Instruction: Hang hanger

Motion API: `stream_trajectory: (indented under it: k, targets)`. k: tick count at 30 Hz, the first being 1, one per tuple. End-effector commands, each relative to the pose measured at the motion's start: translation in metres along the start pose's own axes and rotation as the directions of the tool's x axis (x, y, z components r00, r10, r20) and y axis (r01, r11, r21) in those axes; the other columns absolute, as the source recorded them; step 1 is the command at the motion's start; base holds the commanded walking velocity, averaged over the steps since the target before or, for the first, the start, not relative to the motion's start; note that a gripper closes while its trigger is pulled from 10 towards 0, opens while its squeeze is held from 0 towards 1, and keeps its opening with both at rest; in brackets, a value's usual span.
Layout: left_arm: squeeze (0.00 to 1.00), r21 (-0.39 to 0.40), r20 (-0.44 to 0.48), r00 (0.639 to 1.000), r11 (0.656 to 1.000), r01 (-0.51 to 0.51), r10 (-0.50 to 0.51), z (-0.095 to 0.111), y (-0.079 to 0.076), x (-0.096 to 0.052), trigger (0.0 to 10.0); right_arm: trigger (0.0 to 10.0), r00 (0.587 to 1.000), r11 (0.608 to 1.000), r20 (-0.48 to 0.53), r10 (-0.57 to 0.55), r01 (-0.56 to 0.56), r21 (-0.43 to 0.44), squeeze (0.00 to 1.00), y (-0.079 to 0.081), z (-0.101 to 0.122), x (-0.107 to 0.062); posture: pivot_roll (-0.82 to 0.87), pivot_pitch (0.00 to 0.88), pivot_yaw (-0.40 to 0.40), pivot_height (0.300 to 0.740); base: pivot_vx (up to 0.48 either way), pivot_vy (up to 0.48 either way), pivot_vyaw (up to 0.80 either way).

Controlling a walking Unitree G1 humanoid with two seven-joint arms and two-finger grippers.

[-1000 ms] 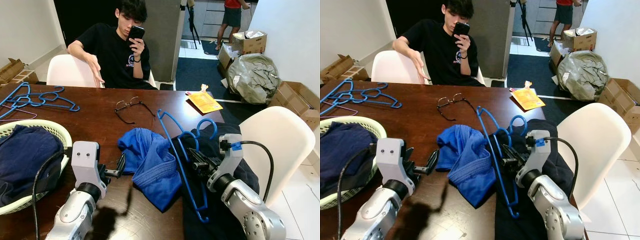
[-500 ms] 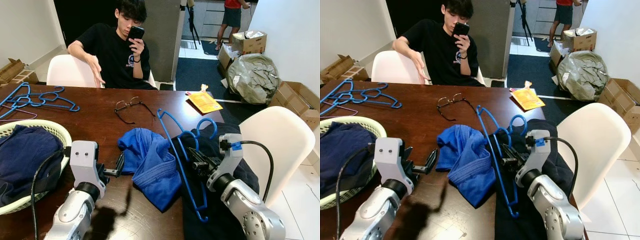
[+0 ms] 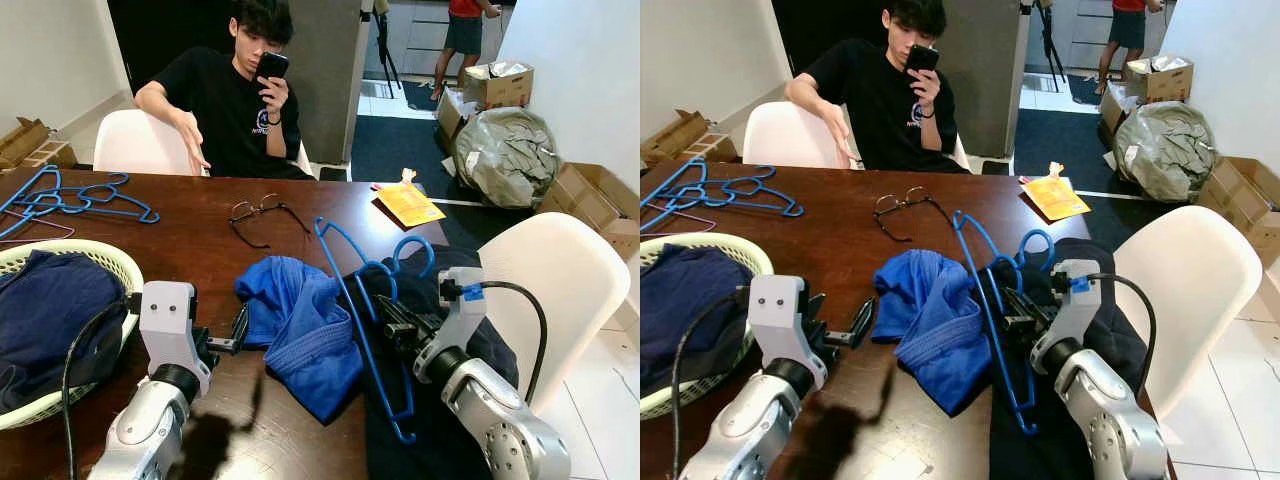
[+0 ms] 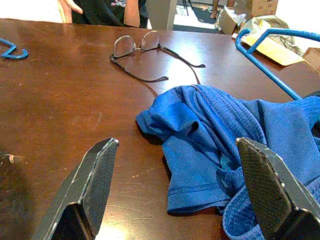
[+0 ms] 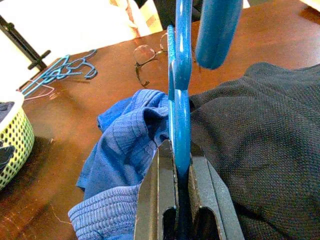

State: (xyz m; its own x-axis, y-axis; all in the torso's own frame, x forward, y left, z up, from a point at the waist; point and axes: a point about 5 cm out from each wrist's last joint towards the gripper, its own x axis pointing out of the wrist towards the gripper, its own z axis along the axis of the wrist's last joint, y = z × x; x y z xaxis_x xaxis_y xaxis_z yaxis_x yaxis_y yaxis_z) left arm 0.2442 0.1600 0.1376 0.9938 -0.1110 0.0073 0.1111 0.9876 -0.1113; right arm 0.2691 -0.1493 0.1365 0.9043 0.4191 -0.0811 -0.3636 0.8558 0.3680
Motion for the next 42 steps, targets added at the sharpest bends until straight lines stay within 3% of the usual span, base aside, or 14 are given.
stream_trajectory:
  k: [1, 17, 22, 23, 26, 27, 28, 31, 35, 39, 41, 42]
  targets:
    - [0.0, -0.007, 0.0, 1.0, 1.0, -0.01, 0.01, -0.002, 0.002, 0.001, 10.0, 10.0, 1.0, 1.0, 0.002, -0.002, 0.002, 0.006, 0.0, 0.0, -0.001, 0.002, 0.06, 0.024, -0.031, 0.74, 0.0, 0.0, 0.0]
    - [0.0, 0.0, 0.01, 1.0, 1.0, -0.013, 0.013, -0.002, 0.007, 0.009, 10.0, 10.0, 1.0, 1.0, 0.016, 0.009, -0.009, 0.004, 0.0, -0.001, 0.002, 0.012, 0.06, 0.0, -0.034, 0.74, 0.0, 0.0, 0.0]
    - [0.0, 0.0, 0.007, 1.0, 1.0, -0.019, 0.019, -0.005, 0.009, 0.01, 10.0, 10.0, 0.998, 0.999, 0.043, 0.036, -0.037, 0.002, 0.0, 0.006, 0.007, 0.013, 0.04, 0.0, -0.02, 0.74, 0.0, 0.0, 0.0]
    - [0.0, -0.001, 0.006, 1.0, 1.0, -0.02, 0.02, -0.005, 0.011, 0.01, 10.0, 10.0, 0.996, 0.998, 0.062, 0.058, -0.058, -0.007, 0.0, 0.014, 0.012, 0.011, 0.04, 0.0, -0.016, 0.74, 0.0, 0.0, 0.0]
    - [0.0, -0.001, 0.006, 1.0, 1.0, -0.02, 0.02, -0.005, 0.011, 0.01, 10.0, 10.0, 0.996, 0.998, 0.062, 0.058, -0.058, -0.007, 0.0, 0.014, 0.012, 0.011, 0.04, 0.0, -0.016, 0.74, 0.0, 0.0, 0.0]
    - [0.0, -0.004, 0.009, 1.0, 1.0, -0.02, 0.02, -0.003, 0.012, 0.009, 10.0, 10.0, 0.993, 0.996, 0.077, 0.091, -0.089, -0.032, 0.0, 0.025, 0.017, 0.008, 0.04, 0.0, -0.01, 0.74, 0.0, 0.0, 0.0]
    - [0.0, -0.004, 0.009, 1.0, 1.0, -0.02, 0.02, -0.003, 0.012, 0.009, 10.0, 10.0, 0.993, 0.996, 0.077, 0.091, -0.089, -0.032, 0.0, 0.025, 0.017, 0.008, 0.04, 0.0, -0.01, 0.74, 0.0, 0.0, 0.0]
    - [0.0, 0.007, 0.033, 0.999, 1.0, 0.01, -0.011, 0.006, 0.002, 0.009, 10.0, 10.0, 0.986, 0.99, 0.093, 0.139, -0.137, -0.028, 0.0, 0.046, 0.018, 0.009, 0.05, 0.0, 0.0, 0.74, 0.0, 0.0, 0.0]
    - [0.0, 0.028, 0.057, 0.997, 0.998, 0.05, -0.051, 0.016, -0.009, 0.01, 10.0, 10.0, 0.98, 0.985, 0.11, 0.169, -0.17, 0.004, 0.0, 0.06, 0.02, 0.011, 0.06, 0.006, 0.012, 0.74, 0.0, 0.0, 0.0]
    - [0.0, 0.033, 0.073, 0.995, 0.997, 0.067, -0.069, 0.022, -0.013, 0.012, 10.0, 10.0, 0.977, 0.984, 0.123, 0.176, -0.179, 0.011, 0.0, 0.066, 0.022, 0.013, 0.06, 0.004, 0.017, 0.74, 0.0, 0.0, 0.0]
    - [0.0, 0.027, 0.141, 0.984, 0.994, 0.107, -0.11, 0.045, -0.023, 0.015, 10.0, 10.0, 0.976, 0.988, 0.151, 0.156, -0.155, -0.02, 0.0, 0.068, 0.03, 0.017, 0.07, 0.004, 0.013, 0.74, 0.0, 0.0, 0.0]
    - [0.0, 0.027, 0.141, 0.984, 0.994, 0.107, -0.11, 0.045, -0.023, 0.015, 10.0, 10.0, 0.976, 0.988, 0.151, 0.156, -0.155, -0.02, 0.0, 0.068, 0.03, 0.017, 0.07, 0.004, 0.013, 0.74, 0.0, 0.0, 0.0]
